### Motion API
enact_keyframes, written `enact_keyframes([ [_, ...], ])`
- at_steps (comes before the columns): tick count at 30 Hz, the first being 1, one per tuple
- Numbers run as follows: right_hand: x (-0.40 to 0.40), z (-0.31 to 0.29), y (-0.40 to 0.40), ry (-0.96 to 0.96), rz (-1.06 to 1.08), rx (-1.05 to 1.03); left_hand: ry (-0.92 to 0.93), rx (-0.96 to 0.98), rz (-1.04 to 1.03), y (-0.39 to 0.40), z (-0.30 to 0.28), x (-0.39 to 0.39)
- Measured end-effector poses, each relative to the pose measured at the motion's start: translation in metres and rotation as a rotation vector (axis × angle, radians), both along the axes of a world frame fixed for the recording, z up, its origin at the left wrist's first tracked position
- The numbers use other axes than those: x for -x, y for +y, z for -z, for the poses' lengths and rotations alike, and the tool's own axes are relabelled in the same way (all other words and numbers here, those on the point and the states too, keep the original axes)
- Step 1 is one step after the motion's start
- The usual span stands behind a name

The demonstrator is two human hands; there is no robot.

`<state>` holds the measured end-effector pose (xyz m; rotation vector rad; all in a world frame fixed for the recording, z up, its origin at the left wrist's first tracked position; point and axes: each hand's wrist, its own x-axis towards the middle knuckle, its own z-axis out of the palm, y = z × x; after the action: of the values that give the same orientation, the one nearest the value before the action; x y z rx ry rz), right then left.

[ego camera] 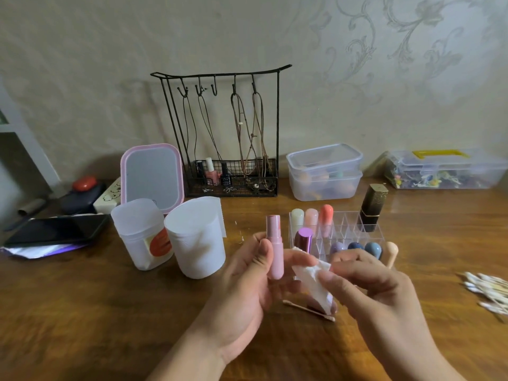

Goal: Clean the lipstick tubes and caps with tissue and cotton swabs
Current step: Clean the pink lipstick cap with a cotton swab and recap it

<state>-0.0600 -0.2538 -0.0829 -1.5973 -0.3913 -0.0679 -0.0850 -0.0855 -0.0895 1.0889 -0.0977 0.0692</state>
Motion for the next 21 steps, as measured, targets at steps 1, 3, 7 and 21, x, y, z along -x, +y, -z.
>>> enact_keyframes([
  [1, 0.000, -0.002, 0.000, 0.090, -0.042, -0.061, -0.004, 0.000, -0.003, 0.000, 0.000, 0.000],
  [3, -0.001, -0.002, 0.001, 0.213, -0.070, -0.067, -0.006, -0.005, -0.006, 0.002, 0.000, -0.001],
  [7, -0.002, 0.007, -0.001, -0.037, 0.134, 0.124, -0.019, -0.023, -0.003, 0.004, 0.002, -0.002],
  [21, 0.010, 0.016, 0.010, -0.103, -0.074, -0.036, -0.018, -0.021, 0.033, -0.011, 0.001, 0.005],
])
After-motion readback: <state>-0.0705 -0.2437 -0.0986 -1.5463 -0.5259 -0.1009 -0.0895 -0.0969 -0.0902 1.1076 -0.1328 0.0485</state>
